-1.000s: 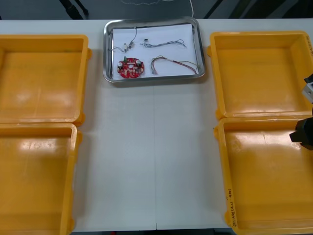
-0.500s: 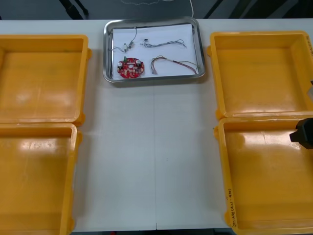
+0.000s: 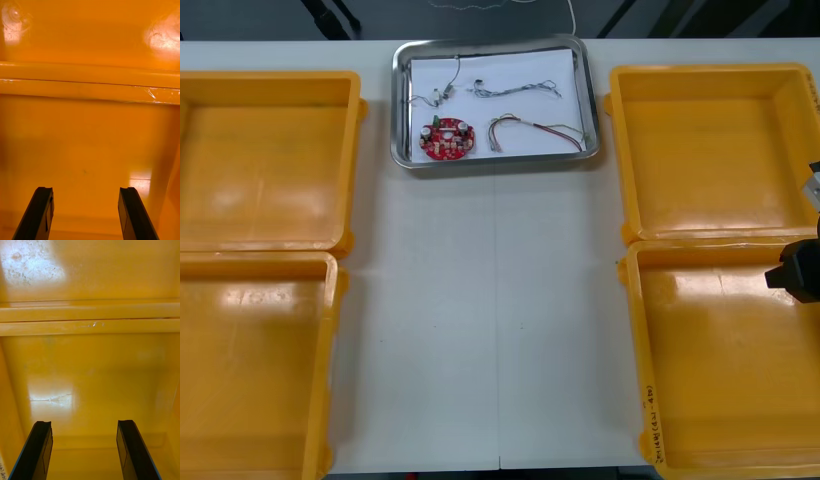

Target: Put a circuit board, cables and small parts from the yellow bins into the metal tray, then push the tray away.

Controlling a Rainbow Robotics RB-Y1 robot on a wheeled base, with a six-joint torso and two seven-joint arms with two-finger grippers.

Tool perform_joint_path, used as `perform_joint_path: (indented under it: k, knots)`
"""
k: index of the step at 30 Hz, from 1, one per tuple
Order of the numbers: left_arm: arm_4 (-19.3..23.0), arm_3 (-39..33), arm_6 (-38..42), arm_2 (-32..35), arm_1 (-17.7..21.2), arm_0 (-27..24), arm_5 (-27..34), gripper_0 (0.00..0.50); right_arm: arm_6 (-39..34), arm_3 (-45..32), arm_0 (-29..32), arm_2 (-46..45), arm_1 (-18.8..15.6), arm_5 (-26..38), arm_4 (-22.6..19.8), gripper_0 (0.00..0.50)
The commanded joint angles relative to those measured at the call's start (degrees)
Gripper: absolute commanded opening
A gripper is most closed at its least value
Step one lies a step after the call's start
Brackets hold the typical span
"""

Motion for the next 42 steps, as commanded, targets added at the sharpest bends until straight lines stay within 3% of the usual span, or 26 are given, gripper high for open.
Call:
perform_joint_path:
  k: [1, 42]
  knots:
    - [-0.4, -1.55, -4.23, -0.46, 0.11, 0.98, -0.03, 0.5, -1.92, 0.04, 1.04, -1.82, -2.22, -0.08, -0.94, 0.5]
    - [-0.4, -1.55, -4.23, -0.46, 0.11, 0.98, -0.03, 0.5, -2.36, 1.01, 2.01, -1.74, -2.3, 1.59, -3.84, 0.5]
